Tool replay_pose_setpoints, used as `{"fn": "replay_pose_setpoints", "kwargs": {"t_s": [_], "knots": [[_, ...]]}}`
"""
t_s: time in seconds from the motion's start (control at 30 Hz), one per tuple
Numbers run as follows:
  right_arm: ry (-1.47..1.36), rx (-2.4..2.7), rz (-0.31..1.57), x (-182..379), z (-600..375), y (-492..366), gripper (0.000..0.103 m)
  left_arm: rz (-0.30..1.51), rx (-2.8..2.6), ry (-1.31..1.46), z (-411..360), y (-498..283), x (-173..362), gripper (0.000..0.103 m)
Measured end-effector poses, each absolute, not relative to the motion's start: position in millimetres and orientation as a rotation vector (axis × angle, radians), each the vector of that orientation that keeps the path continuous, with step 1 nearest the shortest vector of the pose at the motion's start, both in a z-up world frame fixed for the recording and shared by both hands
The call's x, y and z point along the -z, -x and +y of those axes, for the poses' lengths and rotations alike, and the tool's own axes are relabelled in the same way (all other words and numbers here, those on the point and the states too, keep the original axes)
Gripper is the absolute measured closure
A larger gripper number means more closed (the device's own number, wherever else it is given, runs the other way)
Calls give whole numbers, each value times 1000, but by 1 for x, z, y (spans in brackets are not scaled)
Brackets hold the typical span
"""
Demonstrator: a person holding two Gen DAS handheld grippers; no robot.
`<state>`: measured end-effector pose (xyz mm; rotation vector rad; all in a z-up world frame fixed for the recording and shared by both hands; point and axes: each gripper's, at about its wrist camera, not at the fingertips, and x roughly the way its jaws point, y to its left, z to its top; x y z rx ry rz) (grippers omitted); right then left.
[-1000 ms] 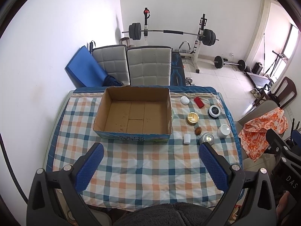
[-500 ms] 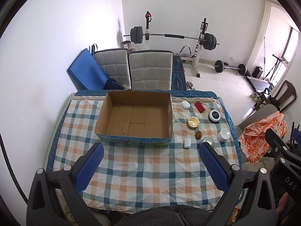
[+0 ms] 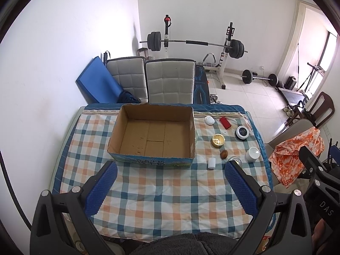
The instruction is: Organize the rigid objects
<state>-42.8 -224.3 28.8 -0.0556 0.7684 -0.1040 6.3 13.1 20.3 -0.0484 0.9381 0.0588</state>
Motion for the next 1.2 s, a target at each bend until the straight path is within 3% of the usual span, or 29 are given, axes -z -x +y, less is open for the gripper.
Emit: {"fn": "replay_pose_setpoints", "kwargs": {"t_s": [0.77, 0.97, 1.2], "knots": [[33, 132, 820, -15, -241, 29, 0, 957, -37, 48, 0, -16, -11, 0], [-20, 193, 950, 27, -288, -15, 0, 1050, 23, 74, -26, -62, 34, 0], [-25, 242, 1173, 131, -346, -88, 0, 1262, 64, 117, -72, -132, 132, 0]]}}
